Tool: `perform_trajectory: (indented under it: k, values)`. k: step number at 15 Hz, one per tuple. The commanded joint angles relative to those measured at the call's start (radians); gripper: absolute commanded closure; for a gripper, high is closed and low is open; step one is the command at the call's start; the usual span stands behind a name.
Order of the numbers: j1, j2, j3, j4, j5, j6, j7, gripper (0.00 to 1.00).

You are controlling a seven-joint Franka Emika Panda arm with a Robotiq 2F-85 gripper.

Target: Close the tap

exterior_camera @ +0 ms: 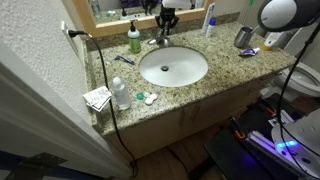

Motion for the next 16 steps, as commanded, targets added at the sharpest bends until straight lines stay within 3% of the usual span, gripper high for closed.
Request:
perform_trajectory:
  k: [1, 9, 10, 11, 16]
  values:
    - [0.004, -0.027, -0.011, -0.01, -0.007, -0.161, 0.066, 0.93]
    - [0.004, -0.035, -0.011, -0.007, -0.006, -0.18, 0.112, 0.93]
    - [0.004, -0.034, -0.01, -0.007, -0.005, -0.179, 0.116, 0.46]
    - [-0.001, -0.032, -0.002, -0.006, 0.002, -0.185, 0.105, 0.45]
    - [-0.003, -0.008, 0.002, 0.051, -0.006, -0.474, 0.077, 0.12]
